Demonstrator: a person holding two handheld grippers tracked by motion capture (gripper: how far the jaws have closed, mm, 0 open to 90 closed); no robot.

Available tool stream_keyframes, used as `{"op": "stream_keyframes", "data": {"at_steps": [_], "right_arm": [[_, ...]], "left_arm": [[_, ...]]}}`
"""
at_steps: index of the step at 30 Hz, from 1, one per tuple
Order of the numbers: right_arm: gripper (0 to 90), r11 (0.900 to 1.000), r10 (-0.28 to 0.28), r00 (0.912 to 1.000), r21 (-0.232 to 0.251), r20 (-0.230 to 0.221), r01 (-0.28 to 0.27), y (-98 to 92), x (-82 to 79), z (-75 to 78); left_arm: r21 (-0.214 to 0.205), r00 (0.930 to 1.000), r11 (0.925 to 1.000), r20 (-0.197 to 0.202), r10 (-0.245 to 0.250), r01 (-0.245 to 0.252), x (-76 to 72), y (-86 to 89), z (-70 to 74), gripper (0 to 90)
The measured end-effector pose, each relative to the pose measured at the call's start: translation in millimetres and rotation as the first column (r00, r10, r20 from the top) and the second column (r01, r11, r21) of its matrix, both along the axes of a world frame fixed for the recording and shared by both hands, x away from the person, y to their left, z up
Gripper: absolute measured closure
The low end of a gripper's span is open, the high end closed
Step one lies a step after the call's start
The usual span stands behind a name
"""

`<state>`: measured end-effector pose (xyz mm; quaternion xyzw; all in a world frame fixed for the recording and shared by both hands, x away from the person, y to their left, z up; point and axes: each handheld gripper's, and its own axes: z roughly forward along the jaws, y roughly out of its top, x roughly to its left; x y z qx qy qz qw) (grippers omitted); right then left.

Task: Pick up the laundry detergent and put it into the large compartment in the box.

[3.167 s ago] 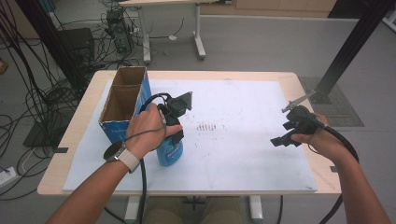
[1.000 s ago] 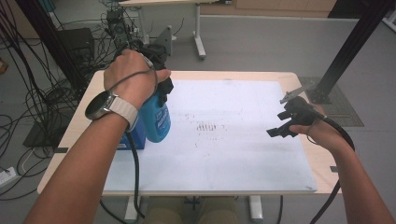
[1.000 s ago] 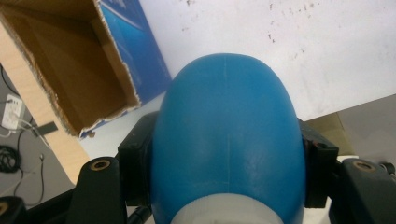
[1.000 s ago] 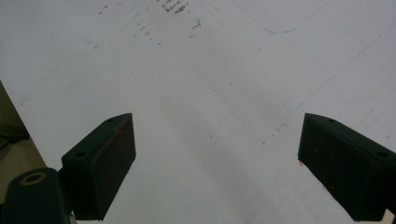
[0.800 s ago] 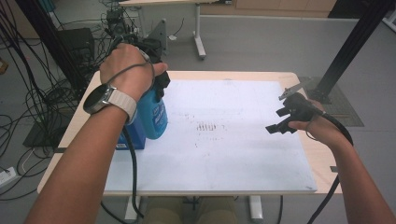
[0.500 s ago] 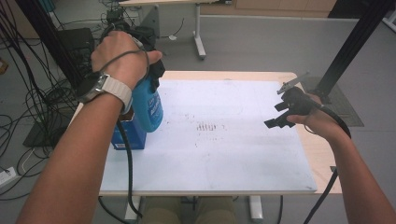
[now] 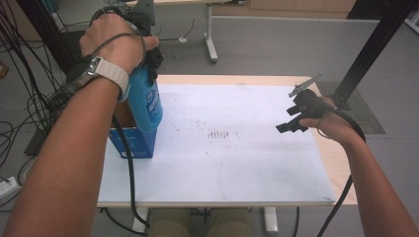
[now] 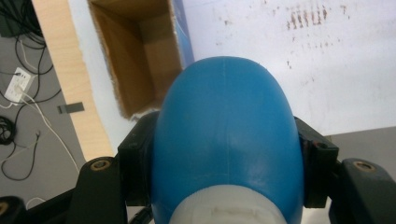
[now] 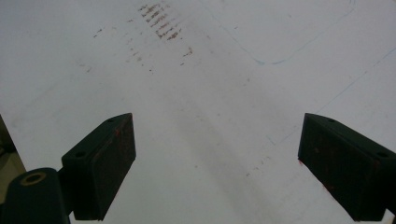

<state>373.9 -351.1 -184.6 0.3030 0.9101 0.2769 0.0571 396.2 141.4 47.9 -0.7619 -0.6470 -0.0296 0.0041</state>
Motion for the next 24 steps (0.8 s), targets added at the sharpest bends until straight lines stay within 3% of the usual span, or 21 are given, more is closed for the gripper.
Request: {"op": "stream_keyframes", "data": {"at_steps": [10, 24], "right_arm": [[11.2, 0.9999, -0.011, 0.9999, 0.0, -0.01, 0.011, -2.8, 7.2, -1.8], [11.2, 0.9997, -0.024, 0.9997, 0.0, -0.008, 0.024, -1.5, 11.1, 2.2]], "left_arm": [[-0.017, 0.9995, 0.9996, 0.019, 0.024, -0.024, 5.6, 13.5, 12.5, 37.2], [0.0, 0.9978, 0.9987, 0.04, 0.052, -0.052, 13.5, 27.6, 25.8, 37.2]]}}
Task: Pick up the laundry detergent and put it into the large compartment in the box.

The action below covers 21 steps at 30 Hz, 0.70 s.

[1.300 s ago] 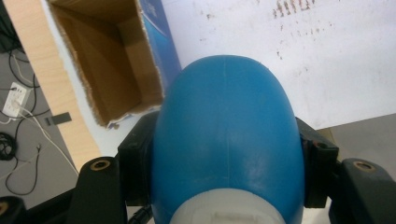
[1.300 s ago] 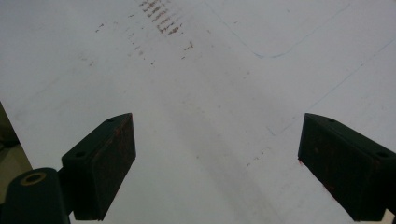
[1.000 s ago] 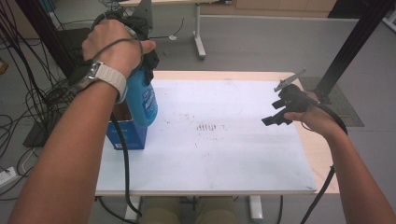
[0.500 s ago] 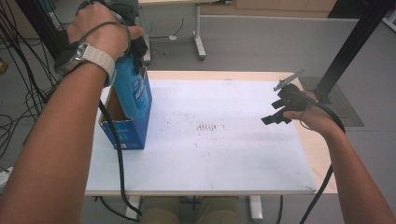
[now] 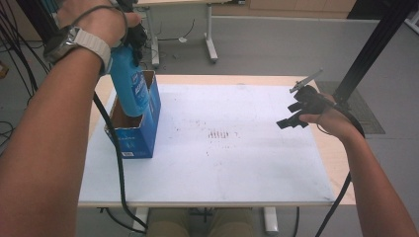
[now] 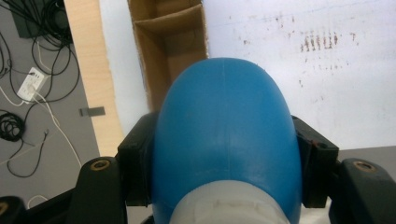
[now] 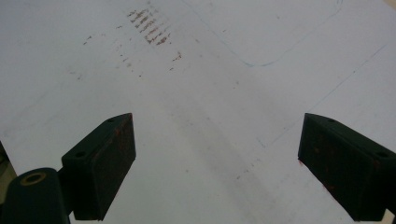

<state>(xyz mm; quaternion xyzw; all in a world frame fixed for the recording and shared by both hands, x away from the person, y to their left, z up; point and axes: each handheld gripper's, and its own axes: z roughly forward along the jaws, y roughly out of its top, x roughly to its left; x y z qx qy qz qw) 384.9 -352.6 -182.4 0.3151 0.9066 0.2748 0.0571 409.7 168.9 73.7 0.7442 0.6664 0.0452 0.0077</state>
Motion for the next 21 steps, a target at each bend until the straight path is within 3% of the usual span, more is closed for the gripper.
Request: {"op": "stream_keyframes", "data": {"at_steps": [11, 21], "right_arm": [[11.2, 1.0, 0.0, 0.9999, -0.009, -0.012, 0.0, 5.4, 4.9, -2.1], [11.1, 1.0, -0.004, 0.9998, -0.009, -0.017, 0.004, 5.7, 7.0, -3.3]], "left_arm": [[0.01, 0.9994, 0.9993, 0.002, 0.036, -0.036, 10.6, 15.8, -9.1, 37.2], [0.008, 0.9994, 0.9994, -0.004, 0.035, -0.035, 19.3, 22.9, -19.8, 37.2]]}}
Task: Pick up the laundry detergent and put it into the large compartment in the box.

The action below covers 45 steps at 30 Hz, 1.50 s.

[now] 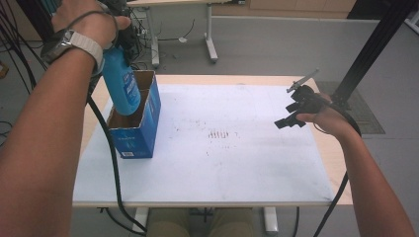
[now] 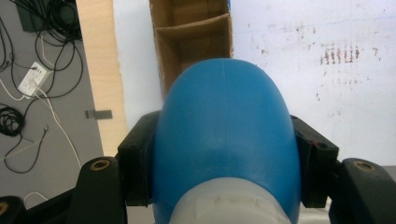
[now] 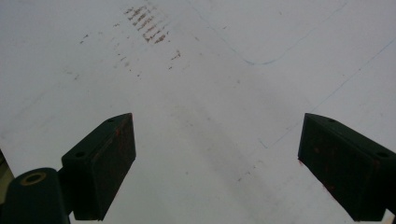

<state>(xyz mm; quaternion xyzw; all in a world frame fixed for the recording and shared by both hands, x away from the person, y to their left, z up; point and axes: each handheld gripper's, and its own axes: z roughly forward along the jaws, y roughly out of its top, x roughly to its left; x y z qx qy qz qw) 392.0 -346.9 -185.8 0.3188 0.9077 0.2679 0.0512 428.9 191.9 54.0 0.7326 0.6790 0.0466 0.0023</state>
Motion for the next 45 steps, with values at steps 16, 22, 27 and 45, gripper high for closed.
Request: {"op": "stream_keyframes", "data": {"at_steps": [16, 22, 27, 45], "right_arm": [[11.2, 1.0, -0.006, 0.9999, -0.005, -0.016, 0.006, 1.7, 5.0, -3.9], [11.2, 1.0, -0.008, 0.9998, -0.005, -0.019, 0.008, 3.3, 6.7, -4.9], [11.2, 0.9999, -0.011, 0.9995, -0.004, -0.028, 0.011, 4.1, 8.1, -8.9], [11.2, 0.9995, -0.031, 0.9987, -0.009, -0.039, 0.031, 5.2, 6.5, -15.7]], "left_arm": [[0.007, 0.9999, 0.9999, 0.005, 0.01, -0.01, 9.6, 9.3, -17.5, 37.3], [0.009, 0.9998, 0.9999, 0.017, 0.005, -0.005, 11.3, 11.9, -26.9, 37.3], [0.009, 0.9999, 1.0, 0.013, 0.004, -0.004, 14.6, 14.7, -35.1, 37.3], [0.008, 0.9998, 0.9999, -0.018, -0.011, 0.011, 30.0, 18.8, -78.9, 37.3]]}}
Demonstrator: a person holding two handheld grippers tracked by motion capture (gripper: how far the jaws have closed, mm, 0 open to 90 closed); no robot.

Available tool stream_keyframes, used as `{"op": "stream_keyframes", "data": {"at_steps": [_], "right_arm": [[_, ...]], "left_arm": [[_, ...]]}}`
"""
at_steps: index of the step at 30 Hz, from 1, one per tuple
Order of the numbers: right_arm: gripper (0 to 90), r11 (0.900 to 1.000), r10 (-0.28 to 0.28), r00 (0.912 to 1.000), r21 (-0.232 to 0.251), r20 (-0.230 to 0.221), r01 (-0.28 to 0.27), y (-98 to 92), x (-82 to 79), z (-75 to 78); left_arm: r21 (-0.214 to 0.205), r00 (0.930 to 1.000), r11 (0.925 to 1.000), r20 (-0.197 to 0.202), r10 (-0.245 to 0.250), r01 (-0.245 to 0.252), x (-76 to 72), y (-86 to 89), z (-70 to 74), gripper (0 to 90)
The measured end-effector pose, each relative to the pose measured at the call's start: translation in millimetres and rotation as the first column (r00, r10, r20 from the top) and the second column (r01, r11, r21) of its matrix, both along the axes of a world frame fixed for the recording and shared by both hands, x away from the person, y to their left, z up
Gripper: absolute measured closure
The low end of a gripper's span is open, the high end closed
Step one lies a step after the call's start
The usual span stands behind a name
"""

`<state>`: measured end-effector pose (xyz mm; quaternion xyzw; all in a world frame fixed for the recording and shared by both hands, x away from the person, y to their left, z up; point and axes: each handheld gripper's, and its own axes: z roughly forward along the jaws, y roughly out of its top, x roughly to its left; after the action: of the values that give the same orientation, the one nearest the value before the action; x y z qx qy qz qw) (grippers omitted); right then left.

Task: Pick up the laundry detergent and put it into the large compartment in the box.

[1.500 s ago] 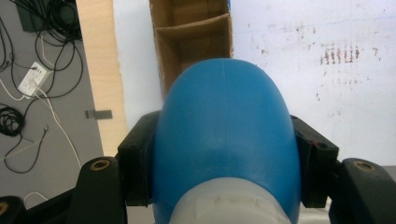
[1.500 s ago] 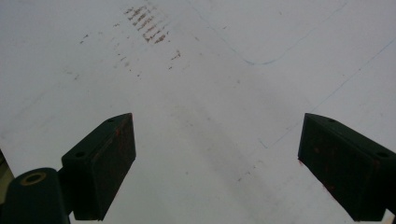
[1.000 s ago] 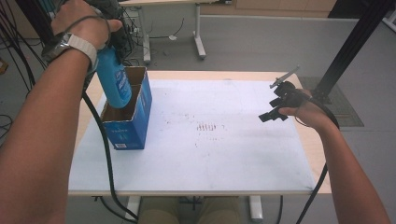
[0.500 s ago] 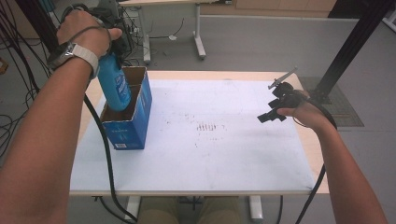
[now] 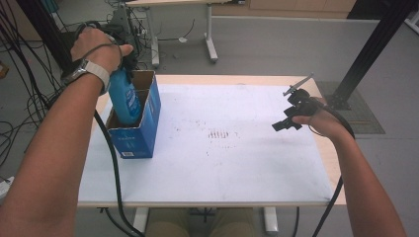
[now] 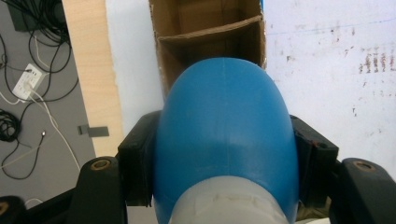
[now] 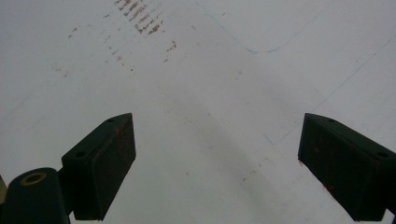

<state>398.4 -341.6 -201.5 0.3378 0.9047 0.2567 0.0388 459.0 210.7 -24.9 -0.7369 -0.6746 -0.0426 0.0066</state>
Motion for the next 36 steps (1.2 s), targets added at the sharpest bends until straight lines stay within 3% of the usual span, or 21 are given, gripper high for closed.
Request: {"op": "stream_keyframes", "data": {"at_steps": [7, 17, 20, 25, 29, 31, 33, 36], "right_arm": [[11.2, 0.9999, -0.013, 0.9999, -0.007, -0.01, 0.013, -1.5, -0.8, -3.8], [11.2, 0.9997, -0.021, 0.9996, -0.011, -0.019, 0.02, -1.2, -1.7, -6.9], [11.2, 0.9997, -0.022, 0.9995, -0.01, -0.022, 0.022, -0.7, -1.7, -9.0], [11.2, 0.9996, -0.027, 0.9993, -0.008, -0.028, 0.026, -1.5, -1.6, -12.3], [11.2, 0.9995, -0.03, 0.9992, -0.008, -0.028, 0.03, -2.5, -2.1, -12.5], [11.2, 0.9995, -0.031, 0.999, -0.009, -0.031, 0.031, -2.9, -2.0, -12.7], [11.2, 0.9994, -0.033, 0.9989, -0.008, -0.032, 0.032, -3.5, -2.2, -13.6], [11.2, 0.9994, -0.034, 0.9988, -0.008, -0.034, 0.034, -4.1, -2.7, -15.1]], "left_arm": [[0.012, 0.9998, 0.9998, 0.005, -0.018, 0.018, 3.4, -1.2, -15.3, 37.4], [-0.007, 0.9993, 0.9993, -0.003, -0.036, 0.036, 7.8, 3.2, -41.2, 37.4], [-0.006, 0.9991, 0.9993, 0.022, -0.037, 0.037, 4.3, 2.4, -50.1, 37.4], [-0.004, 0.9991, 0.9991, -0.001, -0.042, 0.041, 8.4, 4.1, -64.0, 37.4], [0.001, 0.9989, 0.9989, 0.012, -0.046, 0.046, 6.7, 4.1, -70.3, 37.5], [0.004, 0.9977, 0.9988, 0.047, -0.049, 0.049, 1.7, 2.7, -72.3, 37.5], [0.011, 0.9981, 0.9982, 0.02, -0.059, 0.059, 6.2, 1.1, -76.1, 37.5], [0.004, 0.9981, 0.9985, 0.026, -0.055, 0.055, 5.9, 2.1, -80.7, 37.5]]}}
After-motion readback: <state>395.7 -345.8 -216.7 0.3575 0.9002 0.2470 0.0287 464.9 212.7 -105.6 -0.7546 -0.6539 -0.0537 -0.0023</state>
